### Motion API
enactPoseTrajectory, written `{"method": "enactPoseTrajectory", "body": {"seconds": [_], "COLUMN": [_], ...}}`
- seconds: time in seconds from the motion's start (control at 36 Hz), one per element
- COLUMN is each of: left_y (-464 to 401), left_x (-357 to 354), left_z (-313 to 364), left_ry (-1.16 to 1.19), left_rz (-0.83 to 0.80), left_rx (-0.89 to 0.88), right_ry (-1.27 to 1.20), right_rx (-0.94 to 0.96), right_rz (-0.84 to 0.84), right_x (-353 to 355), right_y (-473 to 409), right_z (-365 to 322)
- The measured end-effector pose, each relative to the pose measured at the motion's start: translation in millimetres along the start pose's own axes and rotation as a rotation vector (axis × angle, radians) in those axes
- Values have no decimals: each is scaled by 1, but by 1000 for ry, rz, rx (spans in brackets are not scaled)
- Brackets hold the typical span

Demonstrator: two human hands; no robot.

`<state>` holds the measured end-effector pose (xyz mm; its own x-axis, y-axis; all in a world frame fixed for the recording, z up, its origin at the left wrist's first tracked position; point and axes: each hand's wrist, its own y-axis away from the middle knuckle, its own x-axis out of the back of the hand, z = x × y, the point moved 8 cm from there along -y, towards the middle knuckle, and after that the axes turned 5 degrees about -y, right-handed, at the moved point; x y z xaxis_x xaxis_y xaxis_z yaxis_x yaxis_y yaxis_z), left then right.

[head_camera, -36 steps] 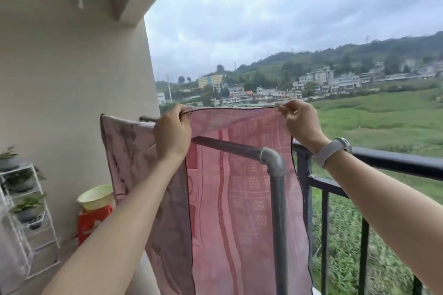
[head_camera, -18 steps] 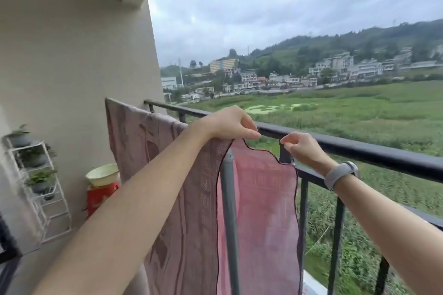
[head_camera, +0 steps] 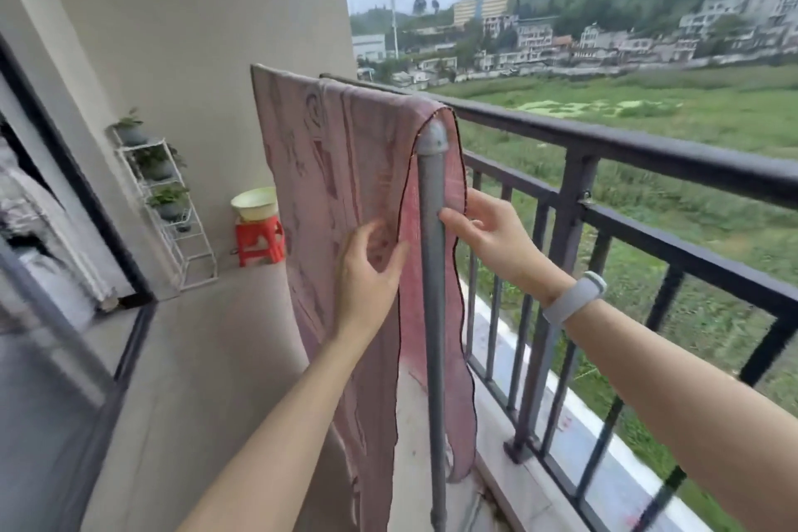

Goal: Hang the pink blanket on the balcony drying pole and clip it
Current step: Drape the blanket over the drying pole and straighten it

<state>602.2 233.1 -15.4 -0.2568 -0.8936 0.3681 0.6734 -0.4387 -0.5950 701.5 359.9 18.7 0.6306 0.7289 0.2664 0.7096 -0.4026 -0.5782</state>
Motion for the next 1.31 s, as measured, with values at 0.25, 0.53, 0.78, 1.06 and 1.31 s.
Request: {"method": "enactPoseTrajectory", "body": {"seconds": [0.25,0.53,0.78,1.06,1.31], "left_y": [-26,-70,-13,-7,-7], "left_x": [32,24,-2,-17,-9], "left_z": [-5,130,49,26,10], "left_ry": [-46,-14,74,279,329], "left_rz": [206,221,98,24,113], "left_rx": [-14,-382,-168,25,101], "right_ry": [276,527,417,246,336], "right_rx": [31,-372,-271,69,169], "right_rz": [312,205,85,221,376], "right_x": [43,46,19,10,36], "right_y": [8,91,74,19,33], "right_z": [27,144,121,25,33]}}
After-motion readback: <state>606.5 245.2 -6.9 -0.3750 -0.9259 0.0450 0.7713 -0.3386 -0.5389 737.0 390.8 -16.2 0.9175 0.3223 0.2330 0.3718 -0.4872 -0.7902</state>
